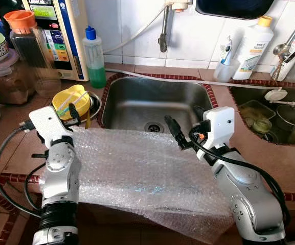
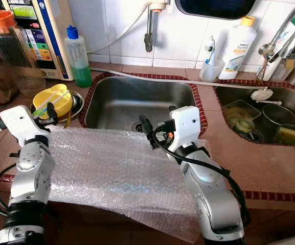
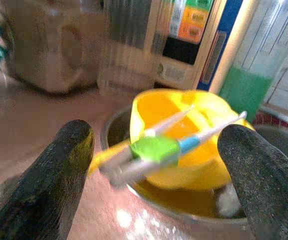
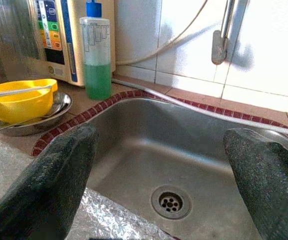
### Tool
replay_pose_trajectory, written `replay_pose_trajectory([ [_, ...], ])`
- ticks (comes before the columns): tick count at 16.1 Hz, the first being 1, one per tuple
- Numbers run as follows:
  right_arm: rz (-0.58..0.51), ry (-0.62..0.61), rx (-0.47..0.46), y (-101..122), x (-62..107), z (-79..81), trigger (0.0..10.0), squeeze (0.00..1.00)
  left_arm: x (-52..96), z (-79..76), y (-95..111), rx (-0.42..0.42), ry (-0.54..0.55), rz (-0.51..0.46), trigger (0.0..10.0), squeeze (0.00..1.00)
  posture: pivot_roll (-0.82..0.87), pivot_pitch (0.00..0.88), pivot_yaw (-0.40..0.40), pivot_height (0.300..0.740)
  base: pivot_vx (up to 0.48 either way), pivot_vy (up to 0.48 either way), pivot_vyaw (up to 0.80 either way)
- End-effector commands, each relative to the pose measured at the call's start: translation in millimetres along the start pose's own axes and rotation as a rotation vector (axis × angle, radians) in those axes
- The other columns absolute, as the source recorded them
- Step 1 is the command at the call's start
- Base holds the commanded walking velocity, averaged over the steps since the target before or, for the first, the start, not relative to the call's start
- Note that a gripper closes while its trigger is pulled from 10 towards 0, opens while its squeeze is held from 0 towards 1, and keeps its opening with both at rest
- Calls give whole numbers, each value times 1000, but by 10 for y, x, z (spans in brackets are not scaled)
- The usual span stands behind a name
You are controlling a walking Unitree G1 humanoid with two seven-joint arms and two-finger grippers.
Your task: Kitchen organization
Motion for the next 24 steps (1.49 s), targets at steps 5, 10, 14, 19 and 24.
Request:
replay_pose_trajectory([
  [5,-24,1,23,64,22,0,10000,0,-77,-97,-33,71,-39,43,10000,0,-44,48,-8,740,0,0,0],
  [10,-30,-8,27,72,27,-17,10000,0,-94,-98,30,96,-34,15,0,0,-44,52,-7,740,0,0,0],
  [14,-30,-12,31,71,29,-27,10000,0,-96,-67,67,102,-18,-6,0,0,-44,50,-8,740,0,0,0],
  [19,-29,-8,35,63,23,-26,10000,0,-113,-13,89,95,0,-28,0,0,-40,43,-10,740,0,0,0],
  [24,-28,-7,40,59,22,-27,10000,0,-116,-8,102,100,3,-36,0,0,-42,41,-10,740,0,0,0],
])
Point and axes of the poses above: a point about 5 cm out from each wrist's last joint towards the gripper, its own x axis pointing back from the gripper into the wrist, its own y axis along the axis of the wrist's last joint, z = x × y, the point moved 4 cm from there along -x, pointing out of the wrist towards the gripper, and after that the axes turned 15 degrees about -x, right-handed, at the moved point
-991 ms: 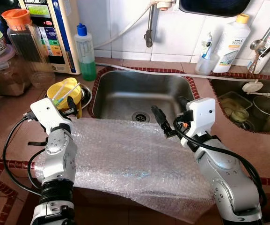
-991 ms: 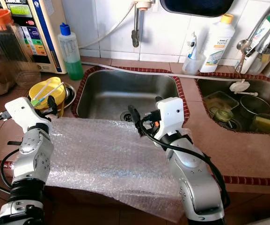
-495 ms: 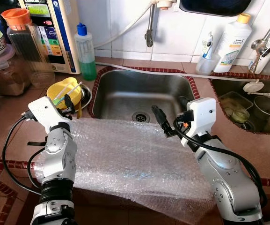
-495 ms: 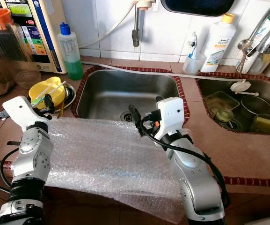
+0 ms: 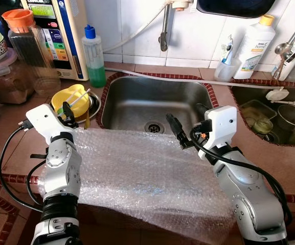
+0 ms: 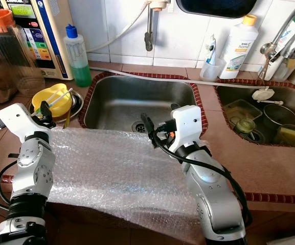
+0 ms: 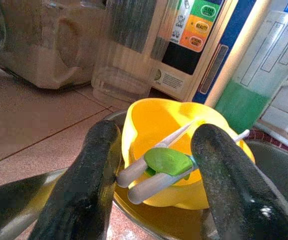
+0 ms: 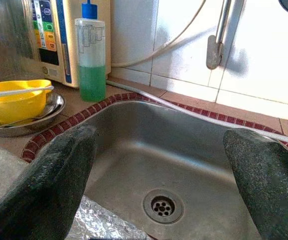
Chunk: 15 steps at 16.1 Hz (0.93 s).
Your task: Kitchen organization
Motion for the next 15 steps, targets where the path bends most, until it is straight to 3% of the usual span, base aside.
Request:
replay_pose_trajectory([
  [1,-8,-1,8,23,14,-9,10000,0,-23,-23,26,4,-4,-7,0,0,-42,43,-9,740,0,0,0],
  [15,-5,0,8,10,16,-4,10000,0,-9,-30,43,32,-6,-14,0,0,-40,49,-16,740,0,0,0],
])
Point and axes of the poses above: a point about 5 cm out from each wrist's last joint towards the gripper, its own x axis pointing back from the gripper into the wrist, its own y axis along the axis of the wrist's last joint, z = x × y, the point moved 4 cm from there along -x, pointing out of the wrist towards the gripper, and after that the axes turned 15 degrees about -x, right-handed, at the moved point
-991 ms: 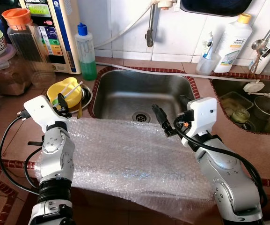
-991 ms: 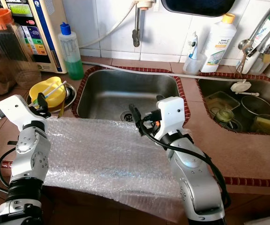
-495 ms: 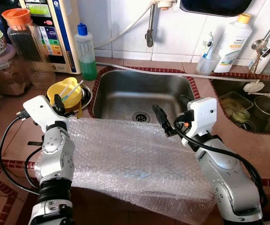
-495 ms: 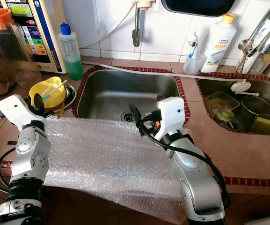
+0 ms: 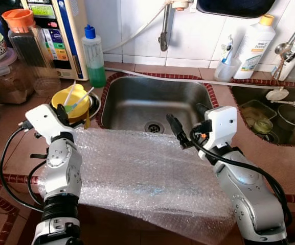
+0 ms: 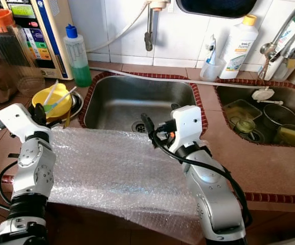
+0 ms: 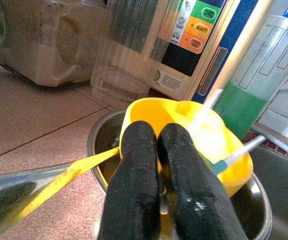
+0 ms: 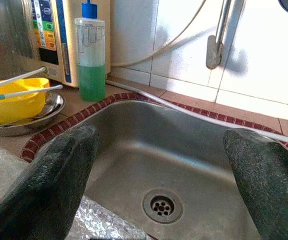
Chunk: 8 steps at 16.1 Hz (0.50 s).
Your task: Kitchen organization
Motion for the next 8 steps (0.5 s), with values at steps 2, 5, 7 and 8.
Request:
replay_pose_trajectory([
  [2,-5,1,6,14,13,-6,10000,0,-14,-6,59,7,-3,-21,0,0,-39,49,-16,740,0,0,0],
  [5,-7,4,6,18,5,0,10000,0,-16,-33,215,-41,-18,-99,0,0,-39,48,-18,740,0,0,0],
  [7,-8,3,5,21,3,-2,10000,0,-2,-135,412,-72,-61,-190,0,0,-36,48,-19,740,0,0,0],
  [8,-9,3,5,22,2,-1,10000,0,1,-157,456,-75,-70,-209,0,0,-36,48,-19,740,0,0,0],
])
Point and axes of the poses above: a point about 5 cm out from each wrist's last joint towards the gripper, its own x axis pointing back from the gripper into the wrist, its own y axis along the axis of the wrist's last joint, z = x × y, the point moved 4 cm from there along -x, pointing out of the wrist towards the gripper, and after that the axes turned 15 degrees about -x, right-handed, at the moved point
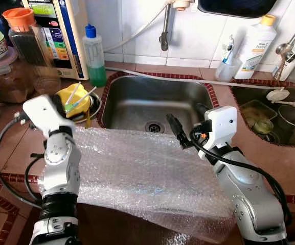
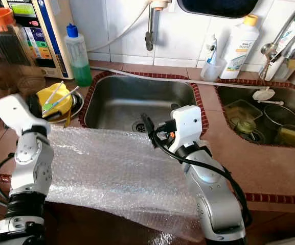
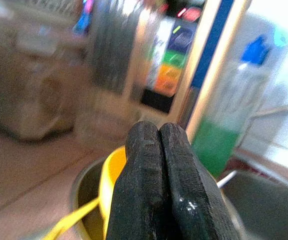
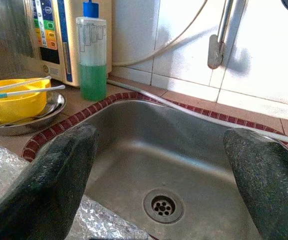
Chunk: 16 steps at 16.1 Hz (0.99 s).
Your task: Kitchen organization
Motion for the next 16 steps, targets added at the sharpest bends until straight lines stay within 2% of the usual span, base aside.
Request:
replay_pose_trajectory([
  [1,-10,5,4,25,-12,7,10000,0,-52,-144,311,2,-55,-116,0,0,-29,48,-20,740,0,0,0],
  [3,-11,10,2,23,-25,23,10000,0,-69,-225,447,28,-90,-156,0,0,-24,48,-17,740,0,0,0],
  [6,-12,7,1,15,-27,22,10000,0,-57,-169,388,0,-78,-138,0,0,-26,47,-14,740,0,0,0],
  [7,-11,5,0,12,-23,22,10000,0,-60,-120,367,-21,-57,-121,8784,0,-25,47,-15,740,0,0,0],
  [8,-10,6,-1,7,-22,22,10000,0,-67,-86,392,-34,-49,-132,10000,1000,-23,47,-16,740,0,0,0],
  [9,-8,9,-1,3,-24,24,10000,0,-73,-80,416,-78,-63,-150,10000,1000,-20,45,-17,740,0,0,0],
  [10,-7,14,0,0,-34,30,10000,0,-80,-118,414,-178,-119,-172,10000,1000,-20,45,-17,740,0,0,0],
  [11,-7,16,0,0,-41,31,10000,0,-87,-127,394,-222,-144,-175,10000,1000,-15,43,-19,740,0,0,0],
  [15,-6,17,1,-5,-45,36,10000,0,-257,5,230,-319,-209,-80,10000,1000,-16,40,-17,740,0,0,0],
  [16,-6,16,1,-9,-43,36,10000,0,-294,46,212,-307,-203,-60,10000,1000,-16,40,-17,740,0,0,0],
])
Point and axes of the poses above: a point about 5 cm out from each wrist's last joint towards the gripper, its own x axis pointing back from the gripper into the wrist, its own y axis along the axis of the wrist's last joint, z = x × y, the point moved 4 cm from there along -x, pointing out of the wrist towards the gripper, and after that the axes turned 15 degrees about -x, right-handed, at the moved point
